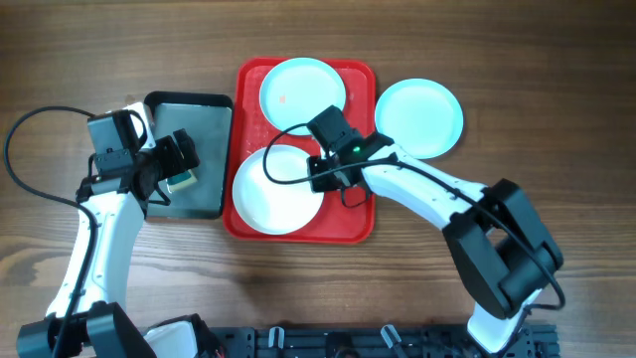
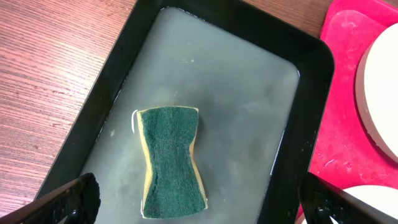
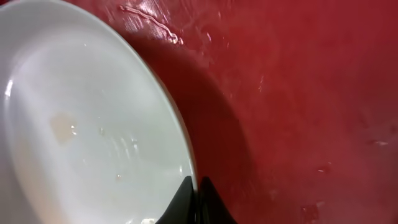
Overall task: Clean dirty plates on tray and stack at the side
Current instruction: 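Lift the white plate with the right gripper and tilt it over the water tray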
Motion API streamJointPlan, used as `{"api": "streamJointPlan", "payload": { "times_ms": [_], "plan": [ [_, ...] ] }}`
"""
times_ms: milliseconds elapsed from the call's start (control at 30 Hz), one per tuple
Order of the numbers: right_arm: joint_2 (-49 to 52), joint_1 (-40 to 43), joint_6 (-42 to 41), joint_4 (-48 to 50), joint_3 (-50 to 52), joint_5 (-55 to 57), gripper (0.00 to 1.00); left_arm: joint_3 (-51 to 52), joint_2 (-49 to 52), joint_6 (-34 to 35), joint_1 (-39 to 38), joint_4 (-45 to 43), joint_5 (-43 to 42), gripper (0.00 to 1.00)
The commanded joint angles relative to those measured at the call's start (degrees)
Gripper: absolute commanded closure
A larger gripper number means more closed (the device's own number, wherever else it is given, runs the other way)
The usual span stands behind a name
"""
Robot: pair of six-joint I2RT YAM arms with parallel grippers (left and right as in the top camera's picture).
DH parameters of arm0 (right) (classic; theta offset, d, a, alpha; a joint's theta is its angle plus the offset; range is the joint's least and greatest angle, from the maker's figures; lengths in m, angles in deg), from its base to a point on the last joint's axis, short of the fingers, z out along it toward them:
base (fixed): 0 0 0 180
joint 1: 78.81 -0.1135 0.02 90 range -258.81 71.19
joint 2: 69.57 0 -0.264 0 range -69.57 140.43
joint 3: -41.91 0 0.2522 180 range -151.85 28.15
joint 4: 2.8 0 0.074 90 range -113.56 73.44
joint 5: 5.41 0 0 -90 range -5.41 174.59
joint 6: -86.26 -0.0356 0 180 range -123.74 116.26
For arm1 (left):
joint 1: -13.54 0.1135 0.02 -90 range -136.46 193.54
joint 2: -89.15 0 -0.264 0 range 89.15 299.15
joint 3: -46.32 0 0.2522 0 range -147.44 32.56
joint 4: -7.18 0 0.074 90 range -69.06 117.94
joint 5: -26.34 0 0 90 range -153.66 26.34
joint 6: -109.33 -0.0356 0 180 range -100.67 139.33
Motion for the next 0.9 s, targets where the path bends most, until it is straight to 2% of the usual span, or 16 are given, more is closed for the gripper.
{"api": "streamJointPlan", "payload": {
  "times_ms": [0, 267, 433, 867],
  "plan": [
    [-2.7, -0.2, 1.8, -1.8, -3.4, 4.3, 0.96, -0.3, -0.3, -0.2, 0.2, -0.1, -0.5, 0.00],
    [-2.7, -0.2, 4.0, -7.4, -12.9, 7.3, 0.96, -0.3, -0.3, -0.3, 0.2, -0.5, -0.2, 0.00],
    [-2.7, -0.2, 4.0, -8.4, -17.3, 7.3, 0.96, -0.3, -0.3, -0.3, 0.2, -4.9, 1.4, 0.00],
    [-2.6, -0.2, 3.6, -0.5, -18.7, 9.0, 0.96, -0.3, -0.7, -0.2, 0.2, -5.1, -0.3, 0.00]
  ]
}}
